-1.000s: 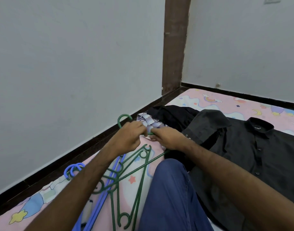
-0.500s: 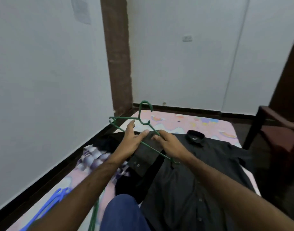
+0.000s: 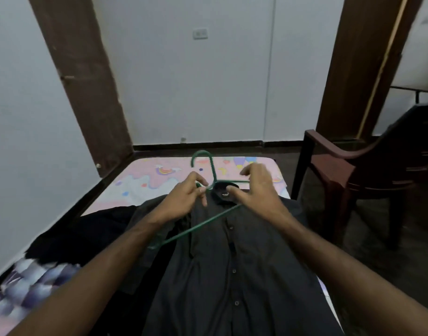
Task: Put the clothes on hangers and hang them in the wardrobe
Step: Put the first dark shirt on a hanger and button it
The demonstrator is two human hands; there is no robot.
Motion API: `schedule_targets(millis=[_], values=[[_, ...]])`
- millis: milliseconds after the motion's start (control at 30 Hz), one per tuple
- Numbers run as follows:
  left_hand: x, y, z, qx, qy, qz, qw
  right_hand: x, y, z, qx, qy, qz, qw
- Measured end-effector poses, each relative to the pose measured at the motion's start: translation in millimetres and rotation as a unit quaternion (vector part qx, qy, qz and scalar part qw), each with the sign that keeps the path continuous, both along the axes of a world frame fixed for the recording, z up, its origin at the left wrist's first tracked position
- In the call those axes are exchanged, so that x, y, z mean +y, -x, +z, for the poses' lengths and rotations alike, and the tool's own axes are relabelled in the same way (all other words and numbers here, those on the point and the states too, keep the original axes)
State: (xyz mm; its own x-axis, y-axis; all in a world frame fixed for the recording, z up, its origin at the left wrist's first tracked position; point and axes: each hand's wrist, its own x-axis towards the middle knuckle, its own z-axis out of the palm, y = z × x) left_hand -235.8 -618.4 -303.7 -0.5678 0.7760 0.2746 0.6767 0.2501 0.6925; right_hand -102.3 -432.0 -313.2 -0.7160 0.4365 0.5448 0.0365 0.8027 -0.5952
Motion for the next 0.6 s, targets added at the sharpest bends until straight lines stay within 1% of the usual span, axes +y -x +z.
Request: schedule_targets(millis=[33,67,100,133,167,200,267,300,333,367,400,433,467,500,533,600], values=[[11,7,-2,0.018,0.043,-0.038,0.998,19,5,-3,-0.013,0.004,0.009,1.0],[22,13,-3,0.033,0.083,-0.068,0.994,36,10,-6,-0.046,0.043,0.049,0.997],[35,18,-4,0.046,0.111,-0.089,0.989,48,17,-9,-0.083,0.103,0.107,0.986],[47,24,-5,0.055,0.127,-0.103,0.985,56,23,-13,-0.116,0.156,0.157,0.968],[60,29,-6,0.058,0.137,-0.111,0.983,65,31,-18,-0.135,0.197,0.182,0.954],[73,37,-10,0.054,0.147,-0.116,0.981,71,38,-21,-0.141,0.229,0.184,0.945],[95,56,-19,0.041,0.158,-0.108,0.981,85,54,-31,-0.14,0.293,0.164,0.931],[104,67,-27,0.043,0.148,-0.09,0.984,94,63,-36,-0.142,0.323,0.152,0.923],[112,77,-37,0.082,0.13,-0.058,0.986,103,70,-41,-0.147,0.351,0.141,0.914],[118,88,-48,0.158,0.103,-0.013,0.982,114,79,-48,-0.149,0.378,0.127,0.905],[122,96,-59,0.236,0.072,0.043,0.968,127,87,-55,-0.143,0.409,0.105,0.895],[124,102,-70,0.285,0.03,0.097,0.953,142,94,-62,-0.12,0.443,0.075,0.885],[126,107,-80,0.299,-0.012,0.138,0.944,158,101,-70,-0.084,0.48,0.044,0.872],[128,111,-90,0.287,-0.042,0.161,0.943,176,107,-79,-0.046,0.513,0.014,0.857],[131,118,-104,0.263,-0.052,0.172,0.948,193,111,-87,-0.009,0.542,-0.013,0.84],[137,132,-135,0.205,-0.024,0.164,0.965,225,116,-103,0.054,0.602,-0.068,0.794]])
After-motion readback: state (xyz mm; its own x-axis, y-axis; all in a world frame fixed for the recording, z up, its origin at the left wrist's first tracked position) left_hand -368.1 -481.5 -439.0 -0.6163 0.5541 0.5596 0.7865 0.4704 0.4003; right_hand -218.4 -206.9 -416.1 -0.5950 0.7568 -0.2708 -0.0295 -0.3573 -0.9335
